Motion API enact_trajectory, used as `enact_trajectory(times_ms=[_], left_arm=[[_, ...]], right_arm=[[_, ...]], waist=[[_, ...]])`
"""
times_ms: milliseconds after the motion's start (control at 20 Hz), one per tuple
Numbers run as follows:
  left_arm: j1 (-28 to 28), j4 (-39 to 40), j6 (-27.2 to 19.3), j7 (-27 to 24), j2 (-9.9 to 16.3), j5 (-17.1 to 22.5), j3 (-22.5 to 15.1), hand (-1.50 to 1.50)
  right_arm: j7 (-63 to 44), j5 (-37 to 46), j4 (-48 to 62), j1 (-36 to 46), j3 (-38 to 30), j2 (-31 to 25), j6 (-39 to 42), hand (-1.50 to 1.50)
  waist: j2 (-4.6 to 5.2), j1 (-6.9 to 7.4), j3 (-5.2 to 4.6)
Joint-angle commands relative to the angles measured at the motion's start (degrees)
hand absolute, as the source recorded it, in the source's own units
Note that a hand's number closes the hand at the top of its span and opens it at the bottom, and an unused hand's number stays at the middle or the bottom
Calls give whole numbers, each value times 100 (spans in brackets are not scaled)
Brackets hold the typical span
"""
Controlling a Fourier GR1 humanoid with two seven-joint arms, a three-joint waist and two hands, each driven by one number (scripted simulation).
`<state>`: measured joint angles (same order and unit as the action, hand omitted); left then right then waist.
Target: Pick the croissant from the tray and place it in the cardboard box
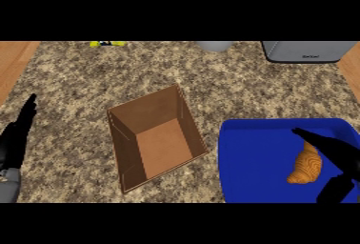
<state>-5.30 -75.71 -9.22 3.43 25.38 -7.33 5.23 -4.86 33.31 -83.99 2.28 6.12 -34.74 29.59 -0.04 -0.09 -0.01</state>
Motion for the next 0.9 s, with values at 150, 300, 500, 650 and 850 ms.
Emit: enact_trajectory(times_ms=[150,300,500,650,850], left_arm=[[-17,-7,20,-96,-214,-244,43,0],[-251,307,107,-76,-178,-256,175,0],[-334,19,62,267,-372,-423,143,0],[-93,-374,274,342,-133,-315,239,0],[31,-345,95,255,-440,-532,113,0]], right_arm=[[-751,543,-70,39,156,423,275,-150],[-500,854,912,508,185,542,133,-150],[-349,1149,914,224,137,736,-199,-150],[325,1697,1501,404,182,526,-1252,150],[246,2001,1594,495,71,710,-1751,150]], waist=[[2,1,-1],[16,30,1],[7,6,2],[12,56,8],[7,29,4]])
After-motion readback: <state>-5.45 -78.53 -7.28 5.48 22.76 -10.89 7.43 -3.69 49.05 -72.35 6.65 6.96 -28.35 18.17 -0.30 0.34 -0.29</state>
